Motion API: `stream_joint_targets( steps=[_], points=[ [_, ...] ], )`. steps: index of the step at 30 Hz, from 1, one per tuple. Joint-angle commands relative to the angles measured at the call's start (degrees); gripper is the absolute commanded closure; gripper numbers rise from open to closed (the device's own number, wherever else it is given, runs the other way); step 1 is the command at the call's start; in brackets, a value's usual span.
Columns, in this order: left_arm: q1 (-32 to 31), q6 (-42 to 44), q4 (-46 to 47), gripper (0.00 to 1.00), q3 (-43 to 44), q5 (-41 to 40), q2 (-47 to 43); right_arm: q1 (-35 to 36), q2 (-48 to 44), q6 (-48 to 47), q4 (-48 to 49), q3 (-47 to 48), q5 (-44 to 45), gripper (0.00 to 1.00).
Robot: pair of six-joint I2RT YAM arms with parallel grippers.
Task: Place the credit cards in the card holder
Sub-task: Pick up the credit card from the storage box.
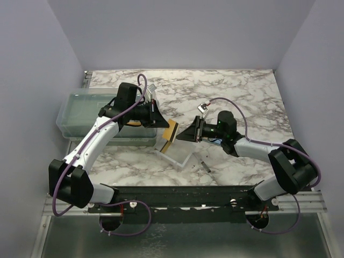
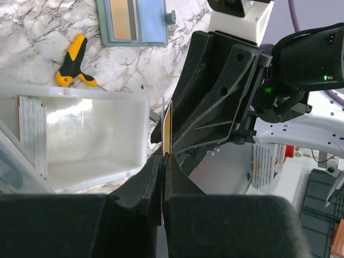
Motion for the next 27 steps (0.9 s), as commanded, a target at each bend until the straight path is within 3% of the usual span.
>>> stream_joint_targets(
  steps=[1, 5, 19, 21, 25, 27],
  points=[
    [0.41, -0.94, 1.76, 1.0, -0.08, 2.23, -1.78, 0.71, -0.35, 0.44, 2.66, -1.23, -1.26, 0.71],
    [0.41, -1.44, 2.02, 1.0, -0.14, 2.83, -1.91, 0.83, 0.19, 0.79, 3.14, -0.6, -1.47, 0.71],
    [0.41, -3.61, 4.19, 1.0, -2.5, 3.8, -2.87, 1.58, 3.5, 8.51, 18.39, -1.68, -3.32, 0.68],
    [0.41, -3.41, 4.21, 1.0, -3.25, 2.93, -3.21, 1.59, 4.34, 10.63, 22.51, -2.98, -3.02, 0.72],
    [0.41, -3.33, 4.24, 1.0, -4.96, 1.12, -4.05, 1.63, 5.37, 11.23, 24.7, -5.17, -2.01, 0.97],
    [0.46, -3.34, 4.21, 1.0, -5.4, 0.03, -4.23, 1.59, 5.59, 11.3, 25.04, -6.37, -1.33, 1.0]
  ],
)
